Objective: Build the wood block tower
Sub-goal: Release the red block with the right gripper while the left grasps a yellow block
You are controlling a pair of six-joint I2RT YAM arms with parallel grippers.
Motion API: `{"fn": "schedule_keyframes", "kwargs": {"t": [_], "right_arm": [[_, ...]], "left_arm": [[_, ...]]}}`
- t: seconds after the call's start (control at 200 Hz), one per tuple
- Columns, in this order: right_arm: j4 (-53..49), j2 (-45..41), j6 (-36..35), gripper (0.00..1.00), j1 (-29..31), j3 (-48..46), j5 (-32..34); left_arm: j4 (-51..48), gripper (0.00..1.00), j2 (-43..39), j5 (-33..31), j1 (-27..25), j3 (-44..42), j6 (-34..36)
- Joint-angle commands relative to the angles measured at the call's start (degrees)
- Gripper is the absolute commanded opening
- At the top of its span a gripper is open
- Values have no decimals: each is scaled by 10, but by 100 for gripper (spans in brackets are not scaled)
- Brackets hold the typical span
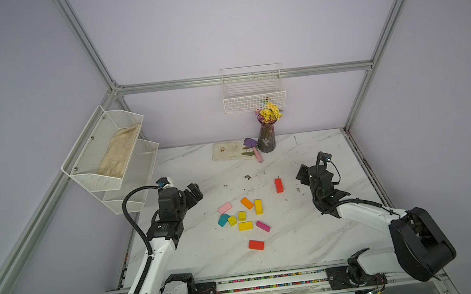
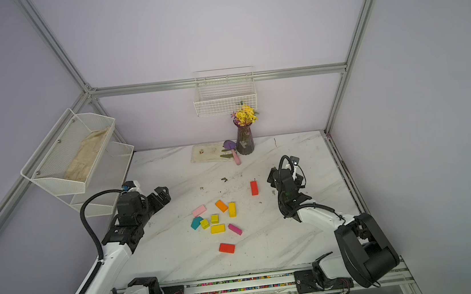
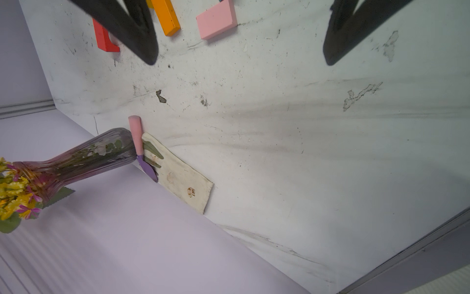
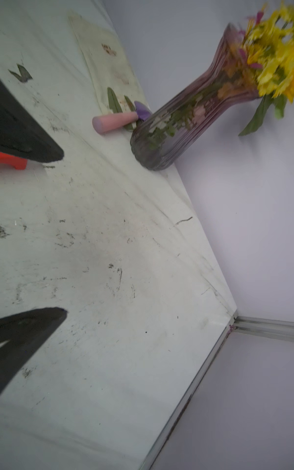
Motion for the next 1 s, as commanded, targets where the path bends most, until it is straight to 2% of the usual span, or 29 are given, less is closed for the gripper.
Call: {"fn": "schedule_keyframes", "kwargs": {"t": [0.0,0.075,0.175,0.285,0.45,0.57,0.705,0.81,0.91,0.995], "right_arm": [[49,12,-12,86,-29,5,-54],[75,1,-13,84,-29,-17,-69],[104,-37,-14,85,-30,-49,-73],[126,-66,-1,89,-31,-76,-60],[130,-39,-3,86,-32,-62,-69],[117,-20,-5,83,-32,-41,-74],[122,-7,-4,83,-32,-40,-71],[136,-4,-4,83,-31,-42,-65],[135,5,-2,83,-32,-35,-54],[131,9,-3,83,-32,-32,-56]], "left_arm": [[27,100,15,57,-28,53,21],[14,95,38,54,-80,82,17],[-34,86,73,-25,-191,132,-9],[-39,83,124,-71,-308,164,-37],[-91,80,225,-98,-405,237,-74],[-107,78,298,-106,-434,271,-93],[-151,65,362,-104,-442,327,-92],[-177,60,392,-124,-445,357,-90],[-176,53,419,-121,-449,373,-92],[-179,50,443,-124,-455,383,-94]]}}
